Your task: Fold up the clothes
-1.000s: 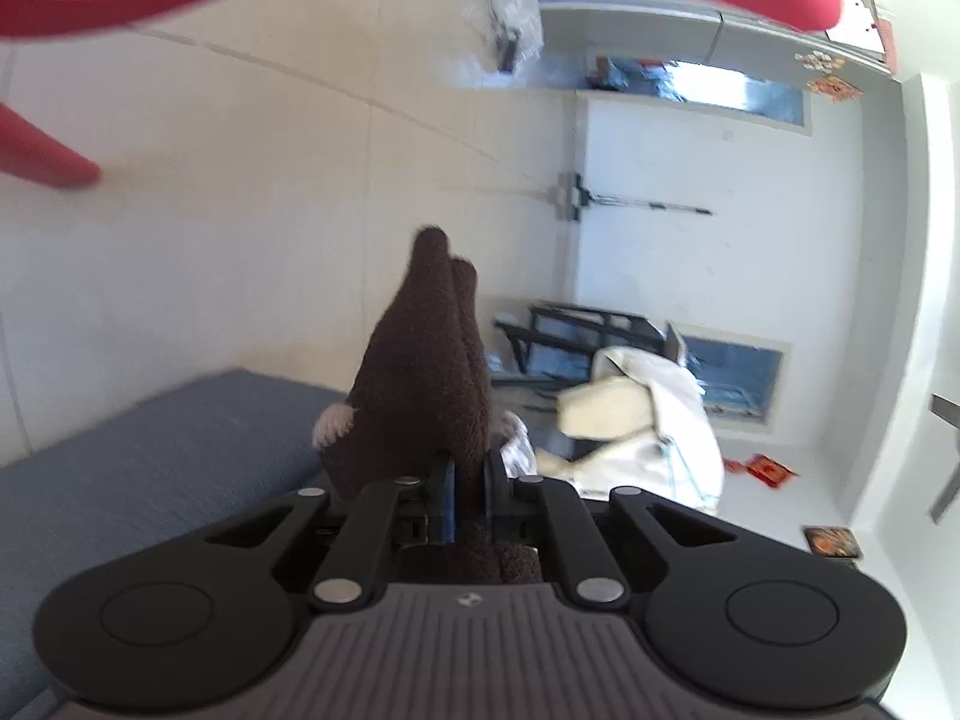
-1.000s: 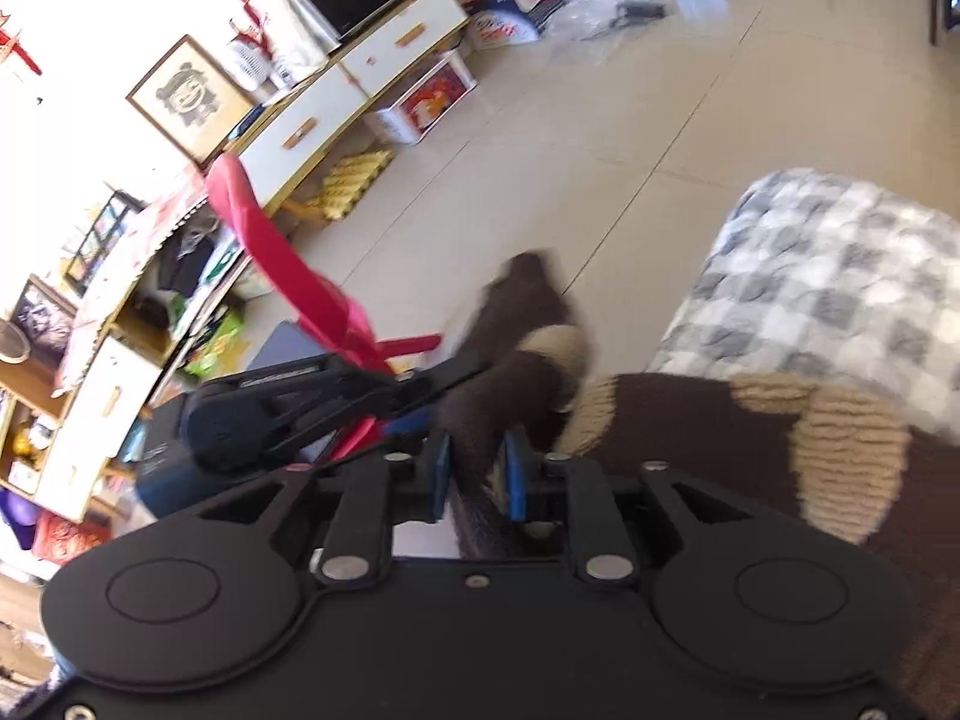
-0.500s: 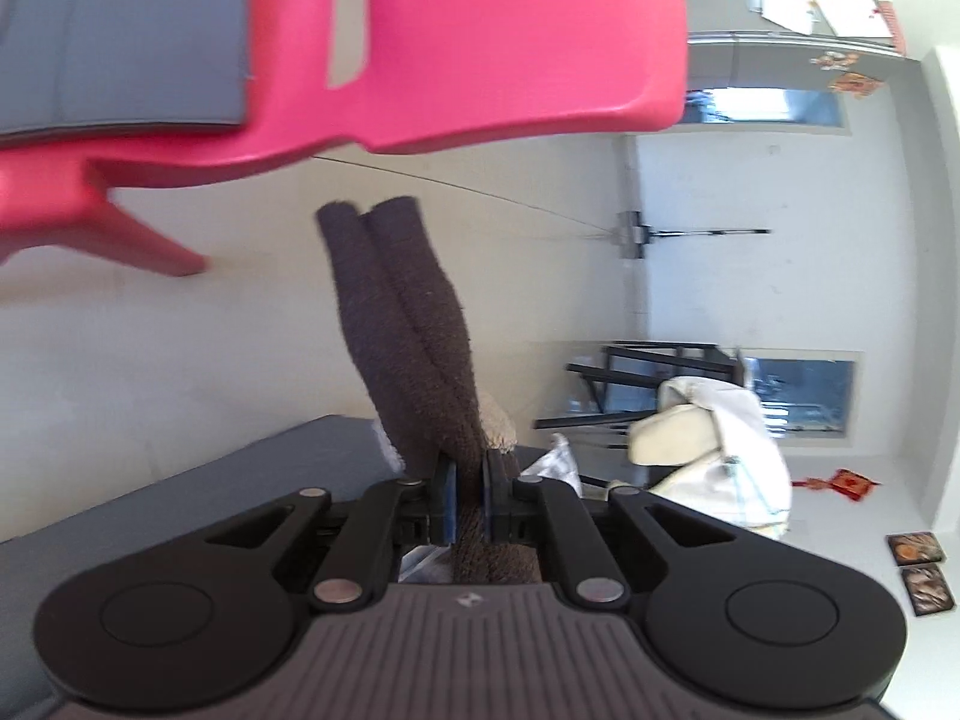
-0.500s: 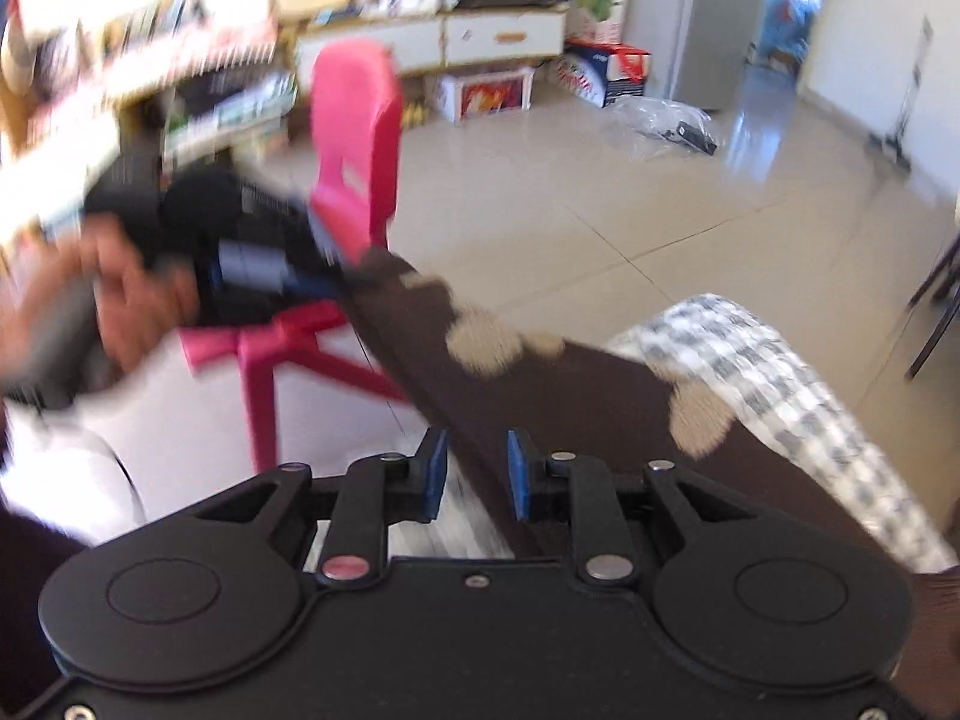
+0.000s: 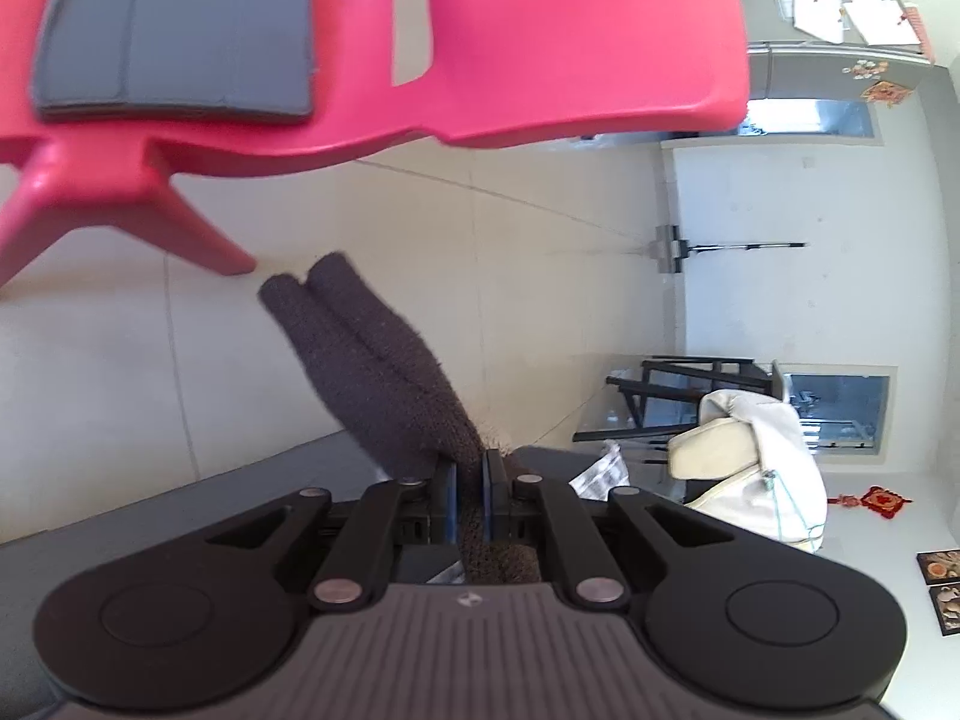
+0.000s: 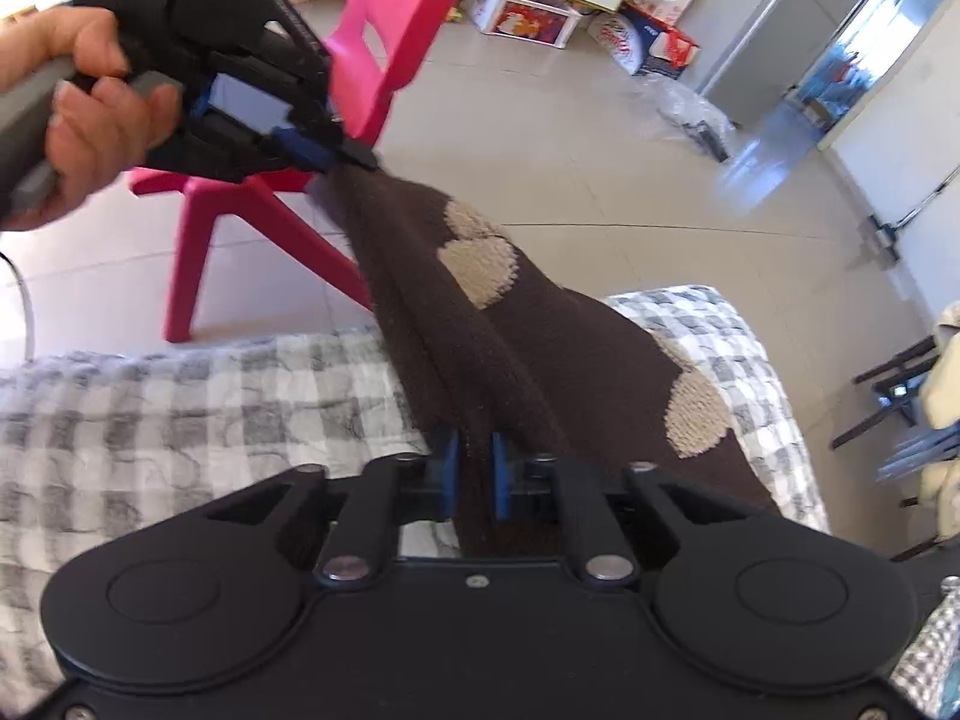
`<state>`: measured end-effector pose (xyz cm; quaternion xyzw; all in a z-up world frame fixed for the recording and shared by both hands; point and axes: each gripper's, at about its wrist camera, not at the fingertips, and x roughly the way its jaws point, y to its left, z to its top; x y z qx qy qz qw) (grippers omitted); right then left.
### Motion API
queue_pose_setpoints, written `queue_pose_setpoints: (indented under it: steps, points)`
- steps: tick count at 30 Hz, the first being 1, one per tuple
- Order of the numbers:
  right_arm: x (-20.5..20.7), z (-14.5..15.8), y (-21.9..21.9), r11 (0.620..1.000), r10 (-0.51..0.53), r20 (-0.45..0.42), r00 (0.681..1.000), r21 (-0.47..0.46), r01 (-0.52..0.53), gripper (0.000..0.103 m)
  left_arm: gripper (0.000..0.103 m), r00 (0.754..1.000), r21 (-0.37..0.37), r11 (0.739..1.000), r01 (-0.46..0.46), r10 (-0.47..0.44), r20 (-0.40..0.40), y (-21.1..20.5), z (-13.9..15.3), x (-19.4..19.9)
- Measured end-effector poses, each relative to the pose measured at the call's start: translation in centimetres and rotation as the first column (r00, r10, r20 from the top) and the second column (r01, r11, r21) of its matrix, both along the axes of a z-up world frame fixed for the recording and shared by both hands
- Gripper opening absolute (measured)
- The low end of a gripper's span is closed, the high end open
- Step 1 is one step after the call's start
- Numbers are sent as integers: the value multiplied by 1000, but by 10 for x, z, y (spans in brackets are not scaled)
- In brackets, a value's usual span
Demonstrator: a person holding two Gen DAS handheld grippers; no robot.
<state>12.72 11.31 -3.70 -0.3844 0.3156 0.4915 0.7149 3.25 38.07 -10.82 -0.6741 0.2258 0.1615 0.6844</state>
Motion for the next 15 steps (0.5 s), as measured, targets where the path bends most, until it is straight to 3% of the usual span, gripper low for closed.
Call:
queue_pose_setpoints:
  steps: [4, 8, 12, 15]
  points:
    - [5, 18, -18, 995, 15, -115, 993, 95, -5, 10, 6, 999, -24, 999, 24, -23, 36, 12, 5, -3]
    - [0, 0, -12, 1000, 7, -123, 992, 31, -4, 11, 6, 990, -23, 996, 85, -87, -110, 12, -13, -3]
    - [-11, -8, -7, 997, -60, -82, 995, 46, 64, 16, 8, 946, -17, 979, 202, -200, -256, -8, -41, 15]
    - [-15, 1, -19, 985, -133, -92, 987, 98, 142, 40, 11, 915, -4, 958, 288, -276, -294, -17, -47, 36]
